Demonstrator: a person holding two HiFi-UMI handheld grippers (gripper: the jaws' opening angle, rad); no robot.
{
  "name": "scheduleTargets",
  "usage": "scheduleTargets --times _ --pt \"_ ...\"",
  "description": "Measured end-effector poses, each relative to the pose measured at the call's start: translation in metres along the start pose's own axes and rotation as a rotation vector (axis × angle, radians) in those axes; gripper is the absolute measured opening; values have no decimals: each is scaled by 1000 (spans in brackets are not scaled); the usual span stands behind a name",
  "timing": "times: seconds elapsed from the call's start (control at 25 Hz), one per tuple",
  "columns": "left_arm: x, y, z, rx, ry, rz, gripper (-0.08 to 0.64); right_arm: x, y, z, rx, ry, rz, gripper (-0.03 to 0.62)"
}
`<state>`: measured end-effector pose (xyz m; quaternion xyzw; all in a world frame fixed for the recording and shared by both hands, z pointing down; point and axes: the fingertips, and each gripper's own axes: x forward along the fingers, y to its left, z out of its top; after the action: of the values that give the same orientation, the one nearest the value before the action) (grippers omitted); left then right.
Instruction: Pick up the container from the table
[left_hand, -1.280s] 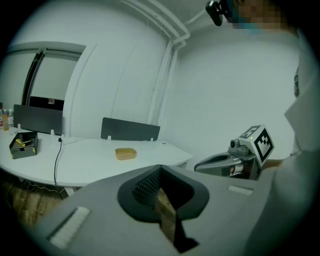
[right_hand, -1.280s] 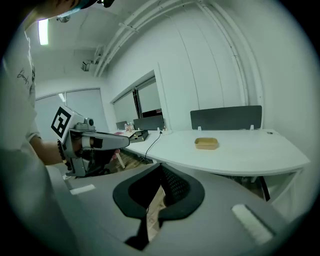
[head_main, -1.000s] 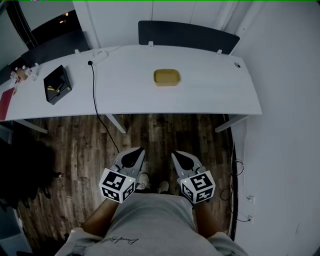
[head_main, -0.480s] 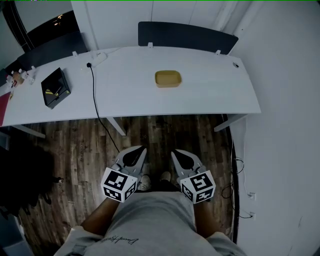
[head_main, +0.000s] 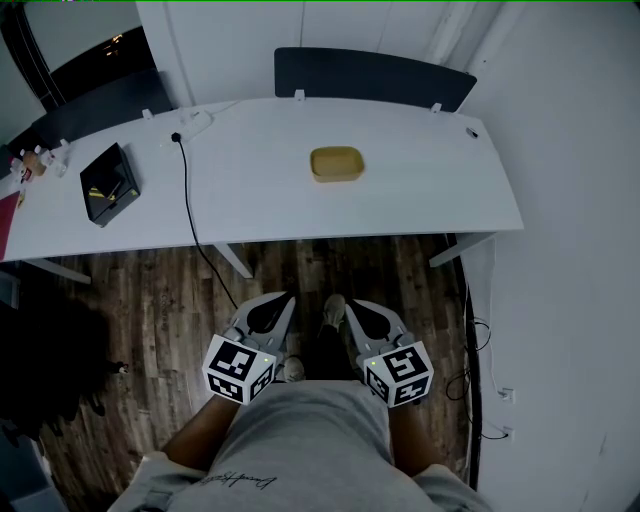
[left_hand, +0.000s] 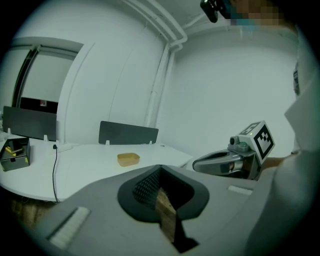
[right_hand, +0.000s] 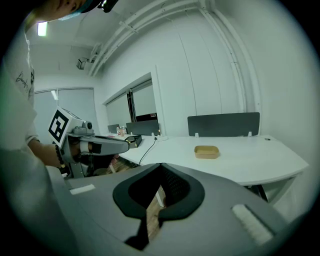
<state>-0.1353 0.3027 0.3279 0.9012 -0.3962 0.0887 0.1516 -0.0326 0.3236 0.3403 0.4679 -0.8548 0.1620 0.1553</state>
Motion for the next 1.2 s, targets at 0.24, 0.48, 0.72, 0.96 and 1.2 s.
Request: scheduleTargets --times 0.24,0.48,0.72,0.96,1.2 --pt "20 16 5 4 -7 9 0 19 -14 6 -5 -4 7 14" --pt "49 32 7 7 -4 13 0 44 -37 5 0 -1 18 14" --pt "86 49 11 -6 1 22 0 74 -69 17 -15 5 36 14" --pt "126 64 25 -17 5 31 0 96 -105 31 -16 20 48 15" --pt "169 79 47 -22 17 44 0 118 -146 49 -2 37 60 15"
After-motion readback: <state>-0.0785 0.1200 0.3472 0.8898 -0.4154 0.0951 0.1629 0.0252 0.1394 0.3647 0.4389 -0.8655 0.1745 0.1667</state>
